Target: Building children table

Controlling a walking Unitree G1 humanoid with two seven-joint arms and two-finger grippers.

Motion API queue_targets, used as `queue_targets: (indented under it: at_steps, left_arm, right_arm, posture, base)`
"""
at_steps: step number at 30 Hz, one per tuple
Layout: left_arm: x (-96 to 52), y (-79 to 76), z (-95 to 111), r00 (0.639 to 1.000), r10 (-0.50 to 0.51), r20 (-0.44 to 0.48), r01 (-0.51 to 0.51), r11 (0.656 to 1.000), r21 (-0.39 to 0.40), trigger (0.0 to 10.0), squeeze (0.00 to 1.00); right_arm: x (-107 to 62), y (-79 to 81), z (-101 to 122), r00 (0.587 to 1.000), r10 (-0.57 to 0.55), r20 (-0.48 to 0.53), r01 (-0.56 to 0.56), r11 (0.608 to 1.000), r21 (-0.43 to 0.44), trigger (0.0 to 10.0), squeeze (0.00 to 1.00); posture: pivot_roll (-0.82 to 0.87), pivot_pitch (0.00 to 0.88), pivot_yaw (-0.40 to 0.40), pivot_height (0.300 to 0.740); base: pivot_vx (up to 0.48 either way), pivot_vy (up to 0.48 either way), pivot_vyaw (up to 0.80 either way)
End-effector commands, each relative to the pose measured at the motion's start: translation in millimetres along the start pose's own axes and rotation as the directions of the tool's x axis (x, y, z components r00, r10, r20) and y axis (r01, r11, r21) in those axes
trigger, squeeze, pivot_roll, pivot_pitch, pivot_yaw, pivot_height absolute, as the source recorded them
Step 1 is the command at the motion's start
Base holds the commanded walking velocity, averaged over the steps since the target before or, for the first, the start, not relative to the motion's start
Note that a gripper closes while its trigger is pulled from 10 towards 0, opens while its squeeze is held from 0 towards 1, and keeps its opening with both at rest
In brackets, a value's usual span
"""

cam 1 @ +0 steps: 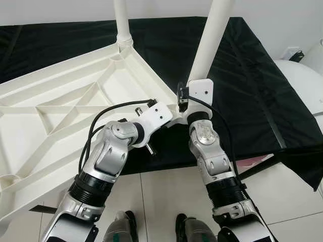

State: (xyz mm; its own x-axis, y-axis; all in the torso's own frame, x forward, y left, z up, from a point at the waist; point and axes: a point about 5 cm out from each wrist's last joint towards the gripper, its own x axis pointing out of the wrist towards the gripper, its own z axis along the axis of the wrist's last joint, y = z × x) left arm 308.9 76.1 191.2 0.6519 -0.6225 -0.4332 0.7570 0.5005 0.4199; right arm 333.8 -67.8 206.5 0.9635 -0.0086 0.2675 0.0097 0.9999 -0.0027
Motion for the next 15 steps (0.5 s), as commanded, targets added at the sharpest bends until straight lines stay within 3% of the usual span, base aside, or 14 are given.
queue_targets:
  at_steps: [1, 15]
  left_arm:
    - [-4.7, 4.4, 7.3, 0.996, 0.089, 0.023, -0.089, 0.995, 0.032, 10.0, 0.00]
    - [-6.5, 4.5, 7.1, 0.996, 0.090, 0.020, -0.091, 0.996, 0.027, 10.0, 0.00]
  right_arm:
    - [-5.3, -11.3, -26.3, 0.982, -0.134, -0.130, 0.135, 0.991, -0.003, 10.0, 0.00]
    - [-5.4, -2.1, -28.6, 0.977, -0.163, -0.139, 0.166, 0.986, 0.015, 10.0, 0.00]
  posture:
    - [-0.10, 0.210, -0.025, 0.740]
    - [-0.09, 0.218, -0.024, 0.740]
  base:
    - [0.000, 0.000, 0.00]
    - [0.000, 0.000, 0.00]
